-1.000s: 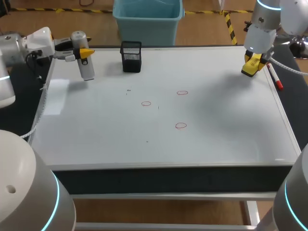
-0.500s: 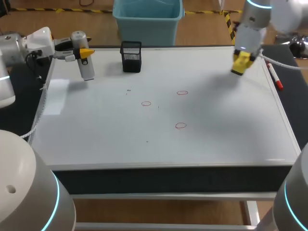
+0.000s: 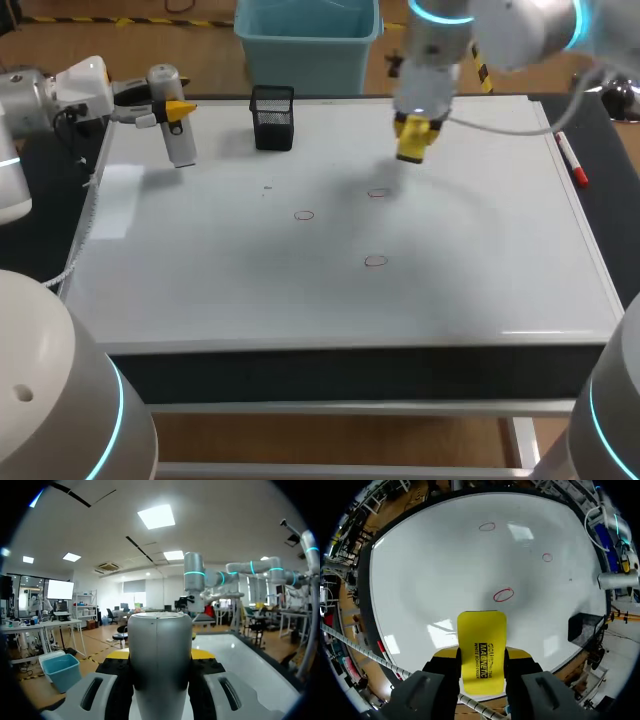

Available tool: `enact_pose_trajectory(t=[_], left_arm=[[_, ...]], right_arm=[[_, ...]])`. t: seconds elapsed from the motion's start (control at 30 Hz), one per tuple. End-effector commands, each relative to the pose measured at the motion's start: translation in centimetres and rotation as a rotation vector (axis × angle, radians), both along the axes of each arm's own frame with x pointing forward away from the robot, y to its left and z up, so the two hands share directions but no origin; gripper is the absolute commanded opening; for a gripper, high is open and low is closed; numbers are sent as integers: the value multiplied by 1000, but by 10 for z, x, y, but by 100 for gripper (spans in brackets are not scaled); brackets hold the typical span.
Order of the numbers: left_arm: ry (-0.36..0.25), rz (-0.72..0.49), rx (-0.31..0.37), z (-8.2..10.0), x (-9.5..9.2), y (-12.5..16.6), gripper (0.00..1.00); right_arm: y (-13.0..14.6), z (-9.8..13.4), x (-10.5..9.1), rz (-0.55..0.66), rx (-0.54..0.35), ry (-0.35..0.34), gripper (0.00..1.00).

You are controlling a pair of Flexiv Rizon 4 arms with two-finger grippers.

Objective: Pick up the inspection probe, press it on each red-marked spot on the whiteboard one by one, put down the probe, pick up the eraser, and wipe off all the red marks.

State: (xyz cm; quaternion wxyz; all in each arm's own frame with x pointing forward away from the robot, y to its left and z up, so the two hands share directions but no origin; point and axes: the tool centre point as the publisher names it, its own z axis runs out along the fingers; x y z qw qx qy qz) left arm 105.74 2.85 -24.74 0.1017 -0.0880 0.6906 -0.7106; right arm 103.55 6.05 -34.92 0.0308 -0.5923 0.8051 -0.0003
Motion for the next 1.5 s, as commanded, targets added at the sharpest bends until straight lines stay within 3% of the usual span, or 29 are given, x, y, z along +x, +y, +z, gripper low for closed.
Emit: enact_pose_trajectory(t=[0.03,0.27,0.33,0.87,1.17,1.27,1.5], left_arm=[[0,-1,-1,1,1,0,0],[0,-1,-1,1,1,0,0],[0,-1,-1,1,1,0,0],[0,-1,-1,1,1,0,0],[0,-1,-1,1,1,0,0],[0,-1,-1,1,1,0,0],[0,-1,-1,1,1,0,0]], right_arm=[[33,5,-20,53,-76,-29,0],[82,9,-43,154,-94,-29,0],[96,12,-51,198,-83,6,0],[96,11,-49,198,-62,11,0],[142,-11,-62,256,-16,38,0],[165,-19,-69,290,-88,53,0],[207,-33,-77,340,-91,90,0]])
